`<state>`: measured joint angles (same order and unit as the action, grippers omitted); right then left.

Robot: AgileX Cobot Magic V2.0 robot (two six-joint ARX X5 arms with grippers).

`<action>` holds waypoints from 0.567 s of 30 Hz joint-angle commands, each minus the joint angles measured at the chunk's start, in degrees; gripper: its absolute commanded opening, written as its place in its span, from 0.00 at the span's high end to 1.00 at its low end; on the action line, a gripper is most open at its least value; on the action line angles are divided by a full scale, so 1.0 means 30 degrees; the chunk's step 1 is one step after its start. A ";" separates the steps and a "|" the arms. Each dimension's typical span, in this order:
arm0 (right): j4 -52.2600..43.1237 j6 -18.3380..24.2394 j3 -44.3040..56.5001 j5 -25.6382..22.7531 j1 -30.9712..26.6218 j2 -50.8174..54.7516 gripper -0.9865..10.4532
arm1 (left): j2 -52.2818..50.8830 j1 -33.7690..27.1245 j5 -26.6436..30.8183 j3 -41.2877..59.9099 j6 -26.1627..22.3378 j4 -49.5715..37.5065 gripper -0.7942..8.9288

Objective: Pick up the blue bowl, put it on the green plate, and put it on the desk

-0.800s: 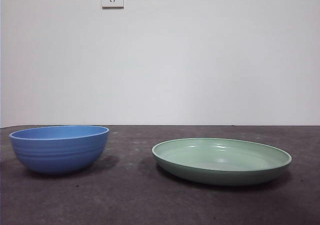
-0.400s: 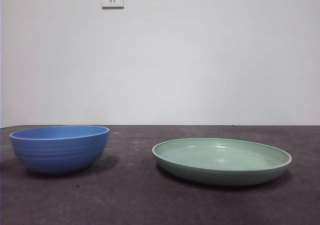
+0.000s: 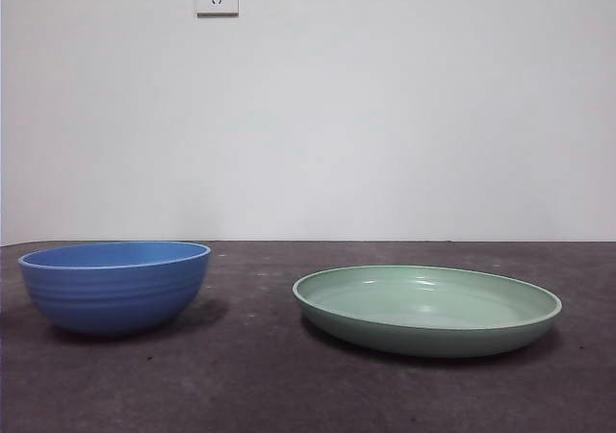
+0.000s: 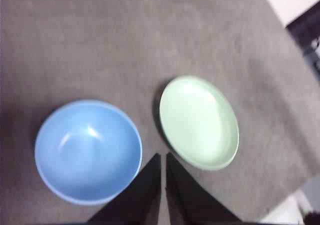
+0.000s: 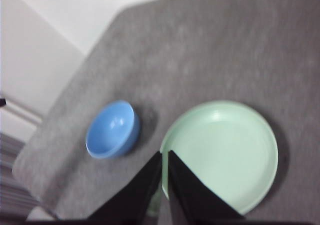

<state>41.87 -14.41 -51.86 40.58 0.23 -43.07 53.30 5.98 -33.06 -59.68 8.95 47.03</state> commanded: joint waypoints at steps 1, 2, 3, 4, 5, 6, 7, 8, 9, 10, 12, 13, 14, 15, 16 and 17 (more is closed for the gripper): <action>0.0138 0.0780 -0.0248 -0.0029 0.0182 -0.0714 0.90 | 0.0721 0.0204 -0.0153 -0.0364 -0.1268 0.0058 0.90; 0.0219 0.0831 -0.0248 -0.0036 0.0189 -0.0896 0.90 | 0.0918 0.0262 -0.0146 -0.0357 -0.1304 0.0066 0.90; 0.0270 0.0823 -0.0248 -0.0029 0.0189 -0.1093 0.90 | 0.1122 0.0321 -0.0146 -0.0357 -0.1333 0.0058 0.90; 0.0270 0.0831 -0.0248 -0.0036 0.0189 -0.1246 0.90 | 0.1333 0.0401 -0.0146 -0.0357 -0.1341 0.0029 0.90; 0.0270 0.0838 -0.0248 -0.0044 0.0189 -0.1355 0.90 | 0.1486 0.0437 -0.0146 -0.0357 -0.1341 0.0029 0.89; 0.0306 0.0845 -0.0248 -0.0044 0.0189 -0.1443 0.90 | 0.1668 0.0488 -0.0146 -0.0357 -0.1341 0.0029 0.89; 0.0328 0.0874 -0.0248 -0.0036 0.0189 -0.1494 0.90 | 0.1836 0.0517 -0.0146 -0.0357 -0.1348 0.0036 0.89; 0.0364 0.1013 -0.0248 -0.0036 0.0189 -0.1501 0.90 | 0.1967 0.0539 -0.0146 -0.0350 -0.1341 0.0036 0.89; 0.0364 0.1137 -0.0248 -0.0036 0.0189 -0.1515 0.90 | 0.2084 0.0539 -0.0146 -0.0350 -0.1348 0.0036 0.89; 0.0364 0.1282 -0.0248 -0.0036 0.0189 -0.1515 0.90 | 0.2229 0.0539 -0.0146 -0.0350 -0.1348 0.0044 0.89; 0.0444 0.1530 -0.0248 -0.0029 0.0189 -0.1508 0.89 | 0.2412 0.0539 -0.0146 -0.0342 -0.1348 0.0044 0.89; 0.0539 0.1581 -0.0248 -0.0029 0.0189 -0.1508 0.85 | 0.2499 0.0539 -0.0146 -0.0335 -0.1341 0.0044 0.88; 0.0612 0.1610 -0.0248 -0.0029 0.0189 -0.1508 0.82 | 0.2572 0.0539 -0.0138 -0.0335 -0.1341 0.0058 0.86; 0.0656 0.1617 -0.0248 -0.0036 0.0189 -0.1515 0.72 | 0.2608 0.0539 -0.0138 -0.0335 -0.1333 0.0066 0.82; 0.0670 0.1617 -0.0248 -0.0036 0.0189 -0.1515 0.65 | 0.2659 0.0539 -0.0138 -0.0335 -0.1333 0.0058 0.77; 0.0663 0.1617 -0.0248 -0.0036 0.0189 -0.1508 0.58 | 0.2696 0.0539 -0.0138 -0.0335 -0.1333 0.0058 0.72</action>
<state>44.16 -10.46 -51.86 40.38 0.71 -47.29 60.73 7.42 -33.06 -59.68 5.80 47.70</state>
